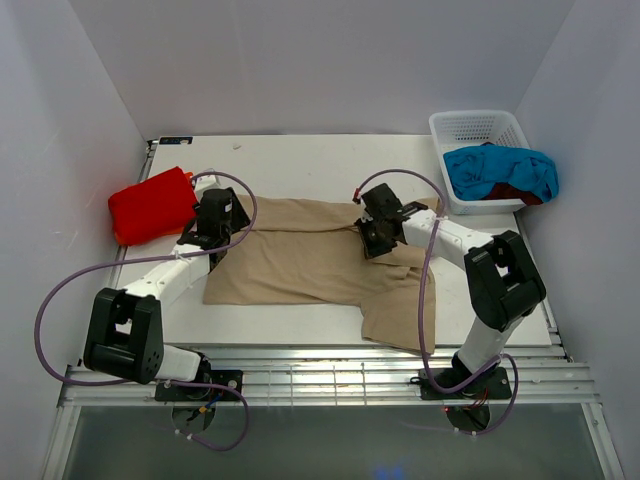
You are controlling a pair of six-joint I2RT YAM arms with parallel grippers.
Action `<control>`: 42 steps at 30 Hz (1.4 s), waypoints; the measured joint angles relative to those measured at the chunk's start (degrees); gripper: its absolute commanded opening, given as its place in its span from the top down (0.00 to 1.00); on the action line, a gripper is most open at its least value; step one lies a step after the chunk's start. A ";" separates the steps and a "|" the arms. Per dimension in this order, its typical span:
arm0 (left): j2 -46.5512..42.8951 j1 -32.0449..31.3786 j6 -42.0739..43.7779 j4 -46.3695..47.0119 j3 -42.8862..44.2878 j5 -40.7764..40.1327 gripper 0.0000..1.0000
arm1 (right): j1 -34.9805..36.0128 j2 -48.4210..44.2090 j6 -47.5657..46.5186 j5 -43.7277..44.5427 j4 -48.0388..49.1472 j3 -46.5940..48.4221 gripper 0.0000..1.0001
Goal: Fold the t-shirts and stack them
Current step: Fold the tshirt
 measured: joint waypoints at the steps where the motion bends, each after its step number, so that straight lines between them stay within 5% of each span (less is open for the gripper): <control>1: 0.00 0.00 -0.02 0.00 0.00 0.00 0.34 | 0.24 0.26 0.07 -0.33 -0.81 0.20 0.72; 10: 1.90 0.00 0.07 1.64 1.20 1.49 0.41 | 1.79 -2.91 0.00 6.23 -2.82 3.58 0.50; 12: 3.69 0.02 0.35 2.62 2.32 2.14 0.52 | 1.53 -5.29 -0.20 9.57 -2.43 5.07 0.65; 14: 5.92 0.02 0.28 3.45 3.48 2.71 0.75 | 0.61 -6.82 -0.55 12.26 -1.68 6.99 0.92; 17: 9.90 0.00 0.68 4.24 5.46 3.39 0.95 | -2.71 -6.54 -0.09 14.71 0.66 9.44 0.92; 28: 24.87 0.07 2.05 4.81 13.14 4.04 1.00 | -15.65 9.11 -1.33 16.98 3.82 10.73 0.92; 42: 32.68 4.20 1.11 2.40 19.04 5.55 1.00 | -18.75 20.35 -3.13 17.40 6.54 18.36 0.92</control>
